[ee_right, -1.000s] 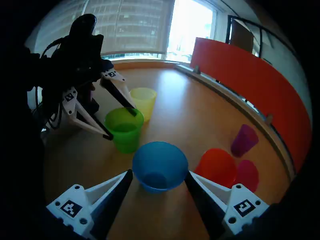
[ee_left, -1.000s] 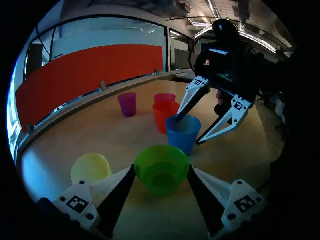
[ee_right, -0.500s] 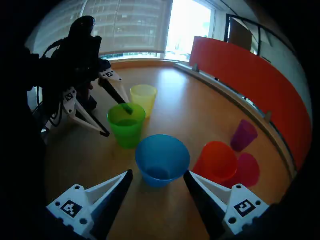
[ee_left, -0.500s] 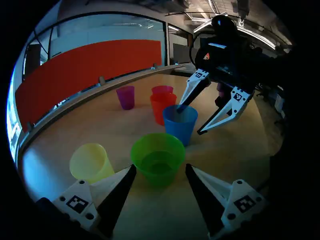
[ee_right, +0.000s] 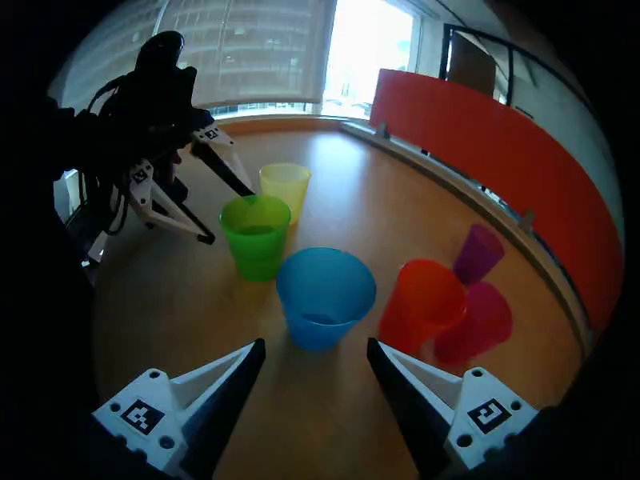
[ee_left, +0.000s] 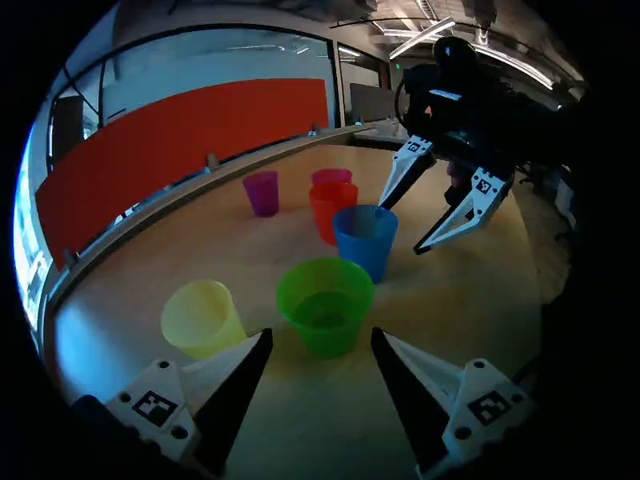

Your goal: Pour water

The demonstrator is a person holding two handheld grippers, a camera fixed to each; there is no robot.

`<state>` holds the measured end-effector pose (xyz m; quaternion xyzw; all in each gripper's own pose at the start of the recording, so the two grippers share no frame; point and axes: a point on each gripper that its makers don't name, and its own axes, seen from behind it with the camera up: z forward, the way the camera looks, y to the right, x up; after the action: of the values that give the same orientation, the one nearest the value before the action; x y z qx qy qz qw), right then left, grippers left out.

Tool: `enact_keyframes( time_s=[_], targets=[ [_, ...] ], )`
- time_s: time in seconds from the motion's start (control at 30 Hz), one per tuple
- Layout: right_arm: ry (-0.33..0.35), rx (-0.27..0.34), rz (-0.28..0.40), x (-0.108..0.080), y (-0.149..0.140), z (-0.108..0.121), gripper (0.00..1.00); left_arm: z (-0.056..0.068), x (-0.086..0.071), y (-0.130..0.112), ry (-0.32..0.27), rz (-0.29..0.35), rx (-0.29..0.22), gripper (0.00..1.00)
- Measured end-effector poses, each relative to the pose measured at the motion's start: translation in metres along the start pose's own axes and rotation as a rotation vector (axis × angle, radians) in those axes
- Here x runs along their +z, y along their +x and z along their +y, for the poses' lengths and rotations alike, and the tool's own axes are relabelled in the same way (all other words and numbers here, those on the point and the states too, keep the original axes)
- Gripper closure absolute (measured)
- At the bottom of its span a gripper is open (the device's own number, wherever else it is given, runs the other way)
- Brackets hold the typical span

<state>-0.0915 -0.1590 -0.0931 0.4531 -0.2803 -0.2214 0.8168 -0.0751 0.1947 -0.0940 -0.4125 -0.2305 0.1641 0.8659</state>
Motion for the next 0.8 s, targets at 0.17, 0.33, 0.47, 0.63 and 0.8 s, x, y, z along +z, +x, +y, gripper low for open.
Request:
enact_keyframes(
  time_s=[0.17,0.33,0.47,0.63,0.8],
  targets=[
    [-0.013,0.007,-0.001,-0.007,-0.004,0.001,0.01,-0.002,-0.008,-0.001,0.012,-0.002,-0.001,0.09],
    [-0.036,0.024,0.007,-0.015,-0.006,0.003,0.01,-0.007,-0.018,-0.002,0.034,-0.001,0.002,0.09],
    [-0.060,0.049,0.016,-0.021,-0.008,0.006,0.01,-0.012,-0.027,-0.002,0.059,0.009,-0.005,0.09],
    [-0.106,0.084,0.033,-0.030,-0.010,0.012,0.01,-0.022,-0.039,0.002,0.103,0.046,-0.041,0.09],
    [-0.154,0.117,0.068,-0.039,-0.007,0.019,0.01,-0.037,-0.051,0.007,0.163,0.087,-0.085,0.09]
  ],
)
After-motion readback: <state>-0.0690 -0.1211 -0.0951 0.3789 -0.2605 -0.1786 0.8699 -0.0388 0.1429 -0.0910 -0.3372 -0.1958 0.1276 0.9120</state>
